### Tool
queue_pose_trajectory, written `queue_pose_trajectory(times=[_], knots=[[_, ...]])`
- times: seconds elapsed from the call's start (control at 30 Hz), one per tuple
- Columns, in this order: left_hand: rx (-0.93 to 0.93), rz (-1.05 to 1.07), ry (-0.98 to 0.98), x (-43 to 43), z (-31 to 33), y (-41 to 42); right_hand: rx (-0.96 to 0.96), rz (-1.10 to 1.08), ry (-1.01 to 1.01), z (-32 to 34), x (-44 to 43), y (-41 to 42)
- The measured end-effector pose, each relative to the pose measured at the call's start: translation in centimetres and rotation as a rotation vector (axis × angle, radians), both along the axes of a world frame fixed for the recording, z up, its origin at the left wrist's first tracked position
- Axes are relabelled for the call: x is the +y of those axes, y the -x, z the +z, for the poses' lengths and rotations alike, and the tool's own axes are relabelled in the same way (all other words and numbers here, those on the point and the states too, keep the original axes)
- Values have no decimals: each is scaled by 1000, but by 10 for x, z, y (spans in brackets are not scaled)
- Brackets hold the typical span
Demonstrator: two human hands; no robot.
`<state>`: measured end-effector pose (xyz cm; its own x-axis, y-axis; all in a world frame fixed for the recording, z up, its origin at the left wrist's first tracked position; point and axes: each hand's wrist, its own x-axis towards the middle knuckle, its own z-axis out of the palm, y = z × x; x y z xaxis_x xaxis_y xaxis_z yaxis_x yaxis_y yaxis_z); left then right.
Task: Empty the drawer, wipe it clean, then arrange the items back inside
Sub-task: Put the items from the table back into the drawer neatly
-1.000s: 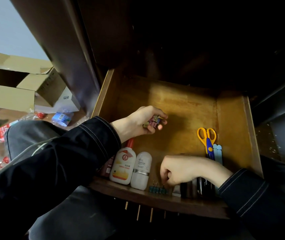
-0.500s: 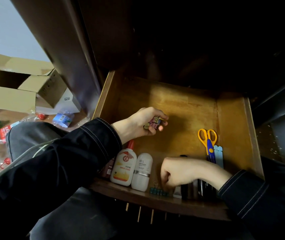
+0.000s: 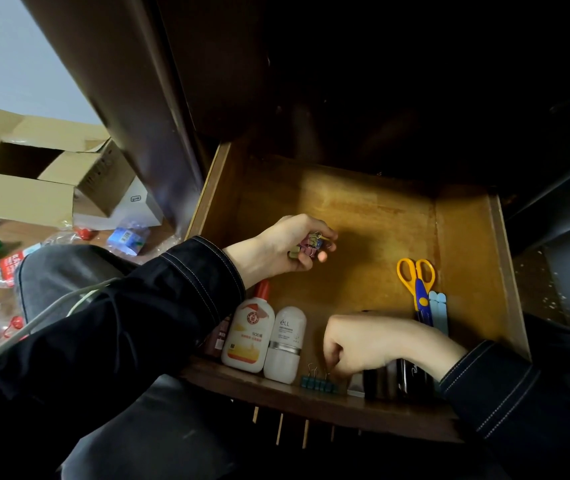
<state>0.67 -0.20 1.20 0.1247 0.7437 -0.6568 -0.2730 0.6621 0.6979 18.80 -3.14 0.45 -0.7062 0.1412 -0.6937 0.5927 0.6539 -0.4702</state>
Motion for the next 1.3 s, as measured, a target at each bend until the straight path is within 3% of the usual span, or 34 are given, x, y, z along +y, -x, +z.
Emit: queue_pose_trajectory(times=[0.3, 0.4, 0.6, 0.7, 0.83, 1.13, 1.3], knots=[[-17, 6, 16, -1, 3, -1, 11, -43, 70, 0, 3, -1], [-86, 14, 52, -1, 3, -1, 97, -291, 86, 9, 22, -10], [-97, 0, 151, -4, 4, -4, 504, -845, -288, 21, 46, -19], [-89, -63, 181, -6, 5, -8, 628, -937, -228, 21, 42, -12], [-116, -183, 154, -7, 6, -11, 594, -922, -148, 17, 40, -8], [-93, -87, 127, -6, 4, -9, 639, -1067, 88, 22, 44, -8], [-101, -77, 127, -5, 4, -10, 683, -1182, 124, 26, 45, -11]])
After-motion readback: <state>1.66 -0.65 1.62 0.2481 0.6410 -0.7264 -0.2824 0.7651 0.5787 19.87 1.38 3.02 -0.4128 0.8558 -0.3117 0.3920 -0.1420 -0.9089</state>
